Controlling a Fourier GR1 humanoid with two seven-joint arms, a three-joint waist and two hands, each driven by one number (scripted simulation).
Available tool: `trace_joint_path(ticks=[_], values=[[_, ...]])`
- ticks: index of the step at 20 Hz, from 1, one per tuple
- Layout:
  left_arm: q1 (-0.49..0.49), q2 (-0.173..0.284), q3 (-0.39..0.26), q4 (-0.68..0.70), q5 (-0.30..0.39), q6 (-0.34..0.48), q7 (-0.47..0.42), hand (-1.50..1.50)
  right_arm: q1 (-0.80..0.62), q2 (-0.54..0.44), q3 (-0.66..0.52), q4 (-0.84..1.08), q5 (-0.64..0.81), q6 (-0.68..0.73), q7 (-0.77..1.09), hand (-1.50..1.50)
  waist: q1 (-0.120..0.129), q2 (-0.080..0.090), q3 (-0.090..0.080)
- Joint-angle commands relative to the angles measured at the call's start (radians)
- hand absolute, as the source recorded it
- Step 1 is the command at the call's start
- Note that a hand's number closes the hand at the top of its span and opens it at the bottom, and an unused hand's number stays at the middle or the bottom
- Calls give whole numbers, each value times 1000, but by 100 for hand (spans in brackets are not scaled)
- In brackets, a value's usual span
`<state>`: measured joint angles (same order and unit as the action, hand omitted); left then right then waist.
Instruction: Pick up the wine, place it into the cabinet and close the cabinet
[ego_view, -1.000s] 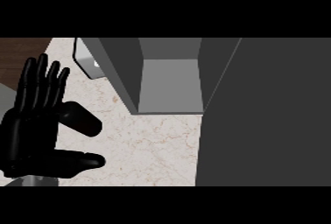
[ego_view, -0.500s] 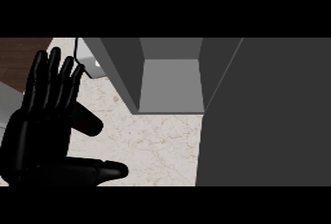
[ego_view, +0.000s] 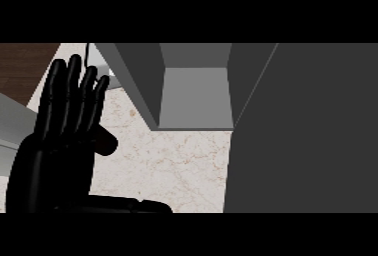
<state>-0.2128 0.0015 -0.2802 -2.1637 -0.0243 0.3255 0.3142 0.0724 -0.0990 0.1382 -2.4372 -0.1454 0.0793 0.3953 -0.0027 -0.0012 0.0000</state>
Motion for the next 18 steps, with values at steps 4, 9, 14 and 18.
trace_joint_path(ticks=[4,9,14,18], values=[[-106,-1,34,38,-30,67,61,-150,-67,-9,-20,-113,-28,-43,159,-150,-3,1,0],[-56,-1,54,-36,-63,86,116,-150,-98,16,49,-143,57,-78,200,-150,1,-1,-1],[-30,11,97,-68,-15,101,175,-150,-34,33,56,-84,54,-41,100,-150,0,0,0],[43,-1,126,31,-13,94,5,-150,-167,1,-30,-40,-10,-49,166,-150,3,2,0]])
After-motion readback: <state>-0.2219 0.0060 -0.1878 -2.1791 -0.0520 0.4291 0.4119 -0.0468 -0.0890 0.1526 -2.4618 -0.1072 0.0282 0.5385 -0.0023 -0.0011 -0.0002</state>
